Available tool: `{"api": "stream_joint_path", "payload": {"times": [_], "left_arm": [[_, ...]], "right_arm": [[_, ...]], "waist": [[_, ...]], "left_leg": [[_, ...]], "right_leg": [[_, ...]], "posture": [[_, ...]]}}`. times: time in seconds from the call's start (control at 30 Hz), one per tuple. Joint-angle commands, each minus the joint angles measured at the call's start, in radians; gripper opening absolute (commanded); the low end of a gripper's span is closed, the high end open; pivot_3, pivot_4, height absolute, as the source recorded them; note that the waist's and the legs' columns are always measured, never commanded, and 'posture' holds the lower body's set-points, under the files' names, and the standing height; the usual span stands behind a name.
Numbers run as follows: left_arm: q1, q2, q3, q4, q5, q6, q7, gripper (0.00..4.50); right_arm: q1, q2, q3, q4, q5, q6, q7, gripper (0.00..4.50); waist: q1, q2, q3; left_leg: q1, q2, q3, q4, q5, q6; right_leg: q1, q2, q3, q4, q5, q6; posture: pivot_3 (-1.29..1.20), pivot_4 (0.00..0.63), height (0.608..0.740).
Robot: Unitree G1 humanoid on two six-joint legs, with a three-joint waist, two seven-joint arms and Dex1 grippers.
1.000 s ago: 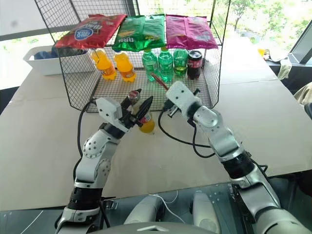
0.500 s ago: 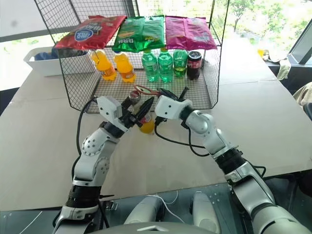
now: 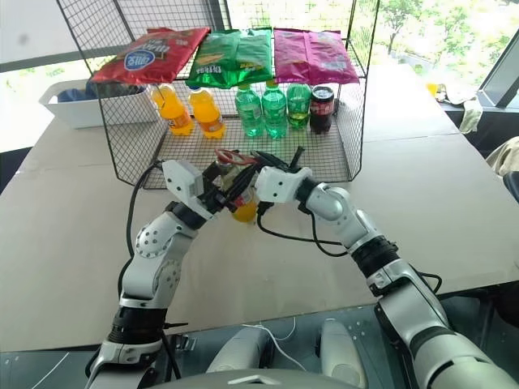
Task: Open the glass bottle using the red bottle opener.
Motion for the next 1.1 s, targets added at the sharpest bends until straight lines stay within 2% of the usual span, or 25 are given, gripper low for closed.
{"api": "stream_joint_path", "payload": {"times": [0.03, 0.17, 0.37, 0.57, 0.93, 1.03, 1.1], "left_arm": [[0.022, 0.003, -0.036, 0.021, 0.003, 0.037, -0.018, 2.38], [0.022, 0.003, -0.038, 0.021, 0.004, 0.042, -0.021, 2.38], [0.024, 0.006, -0.032, 0.038, 0.008, 0.040, -0.023, 2.38], [0.026, 0.007, -0.032, 0.046, 0.006, 0.047, -0.023, 2.38], [0.027, 0.009, -0.027, 0.062, 0.007, 0.046, -0.018, 2.38], [0.031, 0.009, -0.026, 0.061, 0.007, 0.046, -0.016, 2.38], [0.034, 0.010, -0.024, 0.062, 0.008, 0.045, -0.016, 2.38]], "right_arm": [[-0.040, 0.007, 0.006, 0.065, -0.021, -0.083, 0.008, 0.00], [-0.088, -0.010, 0.021, 0.130, -0.073, -0.160, -0.004, 0.00], [-0.189, -0.079, 0.043, 0.178, -0.254, -0.206, -0.113, 0.00], [-0.310, -0.152, 0.025, 0.225, -0.316, -0.256, -0.168, 0.00], [-0.397, -0.167, 0.009, 0.273, -0.329, -0.289, -0.203, 0.00], [-0.386, -0.151, -0.003, 0.280, -0.285, -0.291, -0.181, 0.00], [-0.344, -0.117, -0.015, 0.265, -0.186, -0.289, -0.105, 0.00]], "waist": [[0.000, 0.000, 0.000], [0.000, 0.000, 0.000], [0.000, 0.001, 0.000], [0.000, 0.001, 0.000], [0.000, 0.001, 0.000], [-0.001, 0.001, 0.000], [-0.001, 0.001, 0.000]], "left_leg": [[0.000, 0.000, 0.000, 0.000, 0.000, 0.000], [0.002, 0.000, 0.000, 0.000, 0.000, 0.000], [0.002, 0.000, 0.000, 0.000, 0.000, 0.000], [0.002, 0.000, 0.000, -0.001, 0.000, 0.000], [0.001, 0.000, 0.001, -0.001, 0.000, 0.000], [0.001, 0.000, 0.001, -0.001, 0.000, 0.000], [0.001, 0.001, 0.000, -0.001, 0.000, 0.000]], "right_leg": [[0.000, 0.000, 0.000, 0.000, 0.000, 0.000], [0.001, 0.000, 0.000, 0.000, 0.000, 0.000], [0.001, 0.000, 0.000, 0.000, 0.000, 0.000], [0.001, 0.000, 0.000, -0.001, 0.000, 0.000], [0.001, 0.001, 0.001, -0.001, 0.000, 0.000], [0.001, 0.001, 0.001, -0.001, 0.000, 0.000], [0.001, 0.000, 0.001, -0.001, 0.000, 0.000]], "posture": [[0.00, 0.150, 0.740], [0.00, 0.150, 0.740], [0.00, 0.150, 0.740], [0.00, 0.150, 0.740], [0.00, 0.150, 0.740], [0.00, 0.150, 0.740], [0.00, 0.150, 0.740]]}}
